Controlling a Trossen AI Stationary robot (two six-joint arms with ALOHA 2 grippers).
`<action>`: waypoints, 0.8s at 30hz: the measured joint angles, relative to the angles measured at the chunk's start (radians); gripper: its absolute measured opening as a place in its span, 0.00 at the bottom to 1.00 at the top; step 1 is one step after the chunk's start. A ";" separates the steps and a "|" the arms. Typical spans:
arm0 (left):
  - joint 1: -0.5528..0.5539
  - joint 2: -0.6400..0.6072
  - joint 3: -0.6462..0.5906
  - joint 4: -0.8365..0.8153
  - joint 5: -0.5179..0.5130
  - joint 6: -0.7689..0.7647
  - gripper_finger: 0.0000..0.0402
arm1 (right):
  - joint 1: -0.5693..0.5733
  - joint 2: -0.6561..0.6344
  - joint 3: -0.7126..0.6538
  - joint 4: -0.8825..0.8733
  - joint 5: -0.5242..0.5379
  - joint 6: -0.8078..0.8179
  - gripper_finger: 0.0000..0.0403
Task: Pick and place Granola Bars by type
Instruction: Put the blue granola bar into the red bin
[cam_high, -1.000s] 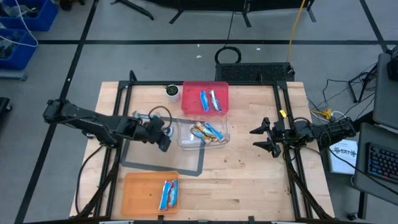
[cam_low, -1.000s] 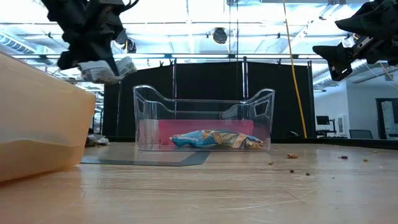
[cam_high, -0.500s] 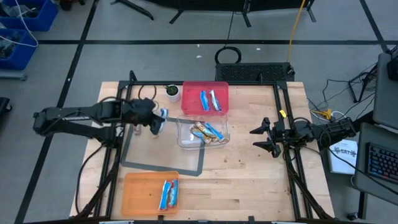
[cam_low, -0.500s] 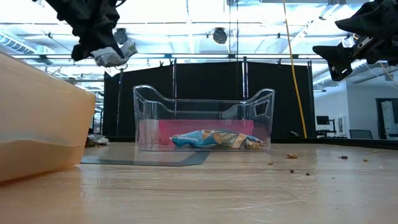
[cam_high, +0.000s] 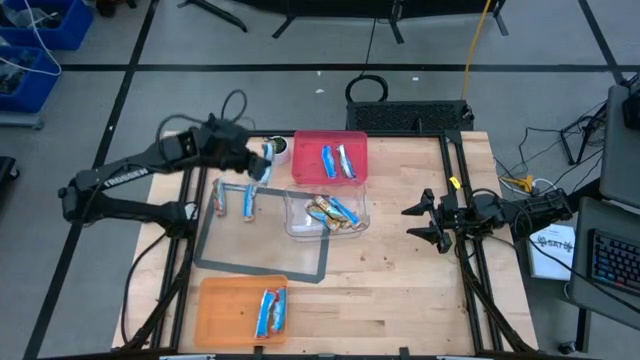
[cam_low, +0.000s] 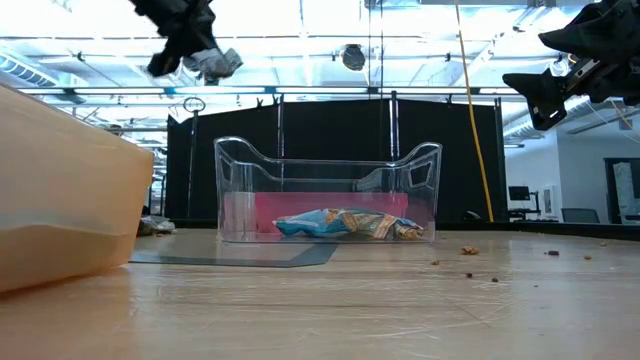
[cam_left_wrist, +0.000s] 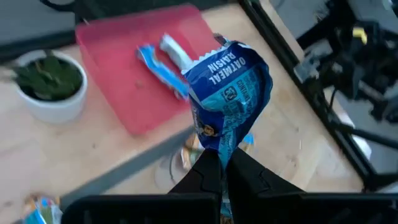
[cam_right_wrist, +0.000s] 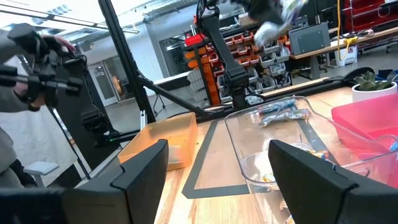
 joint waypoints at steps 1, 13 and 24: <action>0.012 0.024 0.046 -0.027 -0.002 0.001 0.02 | 0.000 0.000 0.000 0.000 0.000 0.000 0.66; 0.122 0.338 0.446 -0.208 0.007 -0.003 0.02 | 0.000 0.000 0.000 0.000 0.000 0.000 0.66; 0.171 0.597 0.632 -0.275 0.004 -0.013 0.02 | 0.000 0.000 -0.001 0.000 0.000 0.000 0.66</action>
